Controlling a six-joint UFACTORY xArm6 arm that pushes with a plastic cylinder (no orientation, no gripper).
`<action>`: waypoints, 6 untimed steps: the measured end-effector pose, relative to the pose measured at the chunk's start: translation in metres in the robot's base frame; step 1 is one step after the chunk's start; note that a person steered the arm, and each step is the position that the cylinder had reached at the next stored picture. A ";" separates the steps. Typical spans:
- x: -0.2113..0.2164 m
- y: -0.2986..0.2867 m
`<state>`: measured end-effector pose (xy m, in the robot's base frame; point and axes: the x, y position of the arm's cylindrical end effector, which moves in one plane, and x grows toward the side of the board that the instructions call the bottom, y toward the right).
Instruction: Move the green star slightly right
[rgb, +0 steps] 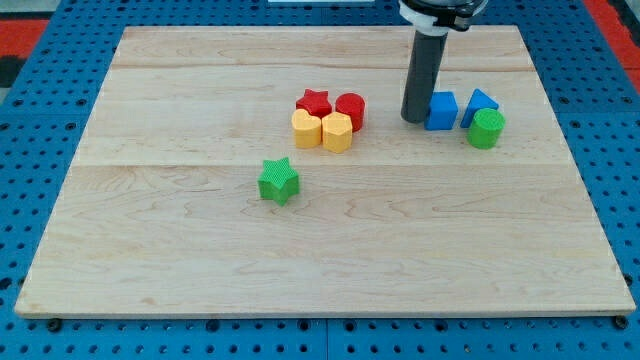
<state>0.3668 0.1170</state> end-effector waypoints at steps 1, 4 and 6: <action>-0.002 0.002; 0.107 -0.013; 0.176 -0.148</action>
<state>0.5431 -0.0313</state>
